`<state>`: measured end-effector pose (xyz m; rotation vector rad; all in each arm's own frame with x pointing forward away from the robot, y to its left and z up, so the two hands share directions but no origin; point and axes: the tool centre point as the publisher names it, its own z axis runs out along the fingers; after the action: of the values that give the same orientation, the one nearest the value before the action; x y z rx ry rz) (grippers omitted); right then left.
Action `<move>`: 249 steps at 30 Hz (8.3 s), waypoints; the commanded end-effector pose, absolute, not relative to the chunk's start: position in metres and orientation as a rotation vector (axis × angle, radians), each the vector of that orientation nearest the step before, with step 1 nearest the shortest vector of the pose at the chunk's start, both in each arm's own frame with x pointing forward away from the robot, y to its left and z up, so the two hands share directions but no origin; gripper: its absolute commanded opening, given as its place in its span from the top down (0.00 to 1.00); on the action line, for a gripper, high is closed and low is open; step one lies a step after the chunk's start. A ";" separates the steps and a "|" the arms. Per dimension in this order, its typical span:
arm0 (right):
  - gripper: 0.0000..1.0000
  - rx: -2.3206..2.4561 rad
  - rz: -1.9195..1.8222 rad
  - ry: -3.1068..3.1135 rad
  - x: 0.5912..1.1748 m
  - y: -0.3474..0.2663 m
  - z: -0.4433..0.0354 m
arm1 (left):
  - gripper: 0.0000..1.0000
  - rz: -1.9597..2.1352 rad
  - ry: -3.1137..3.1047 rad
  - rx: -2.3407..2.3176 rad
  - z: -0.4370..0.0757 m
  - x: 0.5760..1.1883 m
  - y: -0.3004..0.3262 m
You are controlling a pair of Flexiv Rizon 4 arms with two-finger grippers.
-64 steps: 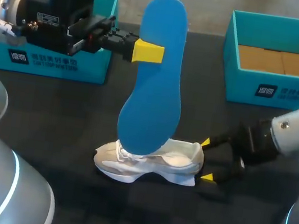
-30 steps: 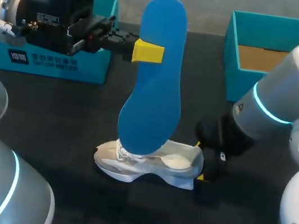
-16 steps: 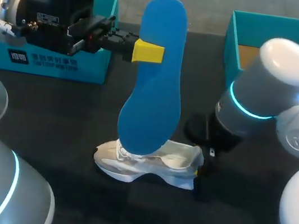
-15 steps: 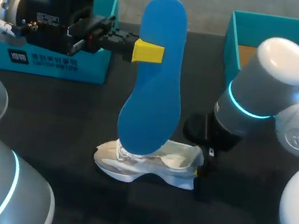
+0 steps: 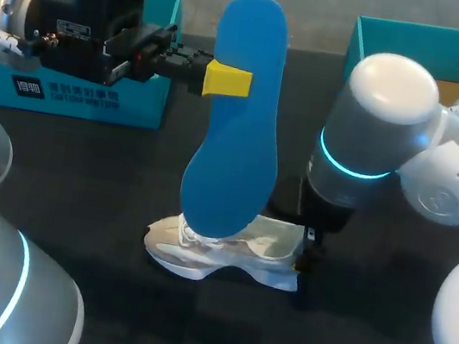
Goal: Take the shoe out of the shoebox, open the shoe tongue, remove and reinsert the insole, then place the shoe into the shoebox
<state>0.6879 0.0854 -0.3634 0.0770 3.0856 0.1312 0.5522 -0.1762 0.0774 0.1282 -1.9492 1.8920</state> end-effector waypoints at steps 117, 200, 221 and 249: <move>1.00 0.336 0.011 3.049 0.725 0.129 -0.336 | 1.00 1.887 -1.952 0.125 0.078 0.554 -0.178; 1.00 2.312 0.192 2.198 0.660 0.148 -0.347 | 1.00 1.887 -1.952 0.125 0.078 0.554 -0.178; 1.00 2.409 0.267 2.185 0.665 0.151 -0.378 | 1.00 1.887 -1.952 0.125 0.078 0.554 -0.178; 1.00 2.429 0.262 2.255 0.675 0.150 -0.405 | 1.00 1.887 -1.952 0.125 0.078 0.554 -0.178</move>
<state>0.6729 0.1496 -0.3988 2.4276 2.2507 0.2557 0.5520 -0.1760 0.0773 0.1284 -1.9491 1.8925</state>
